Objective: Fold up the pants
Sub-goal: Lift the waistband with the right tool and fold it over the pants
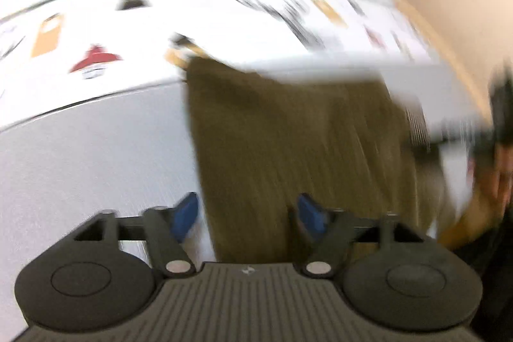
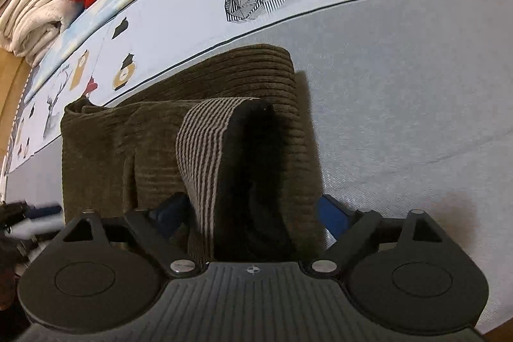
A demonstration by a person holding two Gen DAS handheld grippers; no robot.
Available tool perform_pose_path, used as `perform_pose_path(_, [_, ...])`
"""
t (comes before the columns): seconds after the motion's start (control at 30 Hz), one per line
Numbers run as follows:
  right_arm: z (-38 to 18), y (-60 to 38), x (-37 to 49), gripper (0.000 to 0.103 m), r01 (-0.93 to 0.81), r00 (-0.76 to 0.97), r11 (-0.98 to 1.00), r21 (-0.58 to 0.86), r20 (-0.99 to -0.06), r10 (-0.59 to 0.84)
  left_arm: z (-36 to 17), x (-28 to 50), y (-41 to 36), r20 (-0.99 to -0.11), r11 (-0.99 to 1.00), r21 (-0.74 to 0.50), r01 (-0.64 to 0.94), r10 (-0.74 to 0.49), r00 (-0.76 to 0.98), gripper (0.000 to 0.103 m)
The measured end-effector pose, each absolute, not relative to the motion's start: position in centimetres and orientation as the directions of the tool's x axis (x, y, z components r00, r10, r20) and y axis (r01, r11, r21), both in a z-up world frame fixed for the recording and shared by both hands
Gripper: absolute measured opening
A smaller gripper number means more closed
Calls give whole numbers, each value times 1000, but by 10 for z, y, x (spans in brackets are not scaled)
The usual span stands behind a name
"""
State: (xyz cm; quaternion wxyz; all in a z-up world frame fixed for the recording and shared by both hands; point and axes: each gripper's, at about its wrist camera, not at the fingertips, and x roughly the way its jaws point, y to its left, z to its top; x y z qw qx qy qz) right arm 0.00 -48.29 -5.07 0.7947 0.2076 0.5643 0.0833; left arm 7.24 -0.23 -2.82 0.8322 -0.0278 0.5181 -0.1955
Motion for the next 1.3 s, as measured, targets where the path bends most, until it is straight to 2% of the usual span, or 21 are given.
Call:
perform_pose_path(0.17, [-63,-485,8,96,138,321,872,470,-854,409,-57,103,17,-852,908,-418,42,-407,330,80])
perform_pose_path(0.27, [-60,-484,7,86,140,332,871,471,-851,407,-78,119,16,-850,881,-472,-43,-441,287,79])
perform_pose_path(0.3, [-58,-482,6,79,132,339,873,470,-848,406,-82,123,17,-850,877,-478,-48,-447,279,79])
perform_pose_path(0.33, [-56,-481,5,72,118,347,877,465,-847,402,-86,125,14,-848,873,-485,-45,-457,270,75])
perform_pose_path(0.37, [-53,-479,4,68,101,357,883,458,-845,397,-87,127,14,-843,869,-493,-36,-467,267,60])
perform_pose_path(0.43, [-48,-478,3,56,74,376,889,451,-839,394,-86,129,10,-847,884,-467,2,-449,284,44])
perform_pose_path(0.47, [-44,-478,3,53,66,389,892,448,-835,391,-78,131,8,-848,890,-454,31,-442,293,35])
perform_pose_path(0.6, [-25,-476,3,45,39,479,881,471,-783,397,-44,136,8,-805,900,-418,119,-428,411,31])
perform_pose_path(0.73, [0,-459,14,44,-60,591,865,499,-680,433,-14,140,34,-744,916,-383,116,-381,549,26])
perform_pose_path(0.8, [9,-446,25,44,-102,624,865,491,-646,440,-3,145,49,-720,933,-348,95,-331,610,16])
perform_pose_path(0.87, [14,-435,37,44,-119,646,871,476,-630,432,7,149,68,-686,952,-300,56,-257,681,0])
perform_pose_path(0.97, [11,-421,58,44,-96,665,882,461,-630,402,21,154,101,-634,962,-270,-26,-158,757,0])
perform_pose_path(1.07, [-8,-404,87,51,-3,637,947,321,-729,249,15,161,121,-658,929,-363,-68,-204,725,1])
perform_pose_path(1.13, [-30,-408,102,60,95,565,949,301,-801,198,14,160,117,-662,919,-394,-16,-271,699,2])
perform_pose_path(1.17, [-37,-411,105,62,128,541,945,301,-819,188,15,160,108,-663,920,-391,28,-303,685,6])
perform_pose_path(1.3, [-30,-410,102,64,96,550,957,275,-816,179,8,156,70,-691,893,-376,249,-449,567,18])
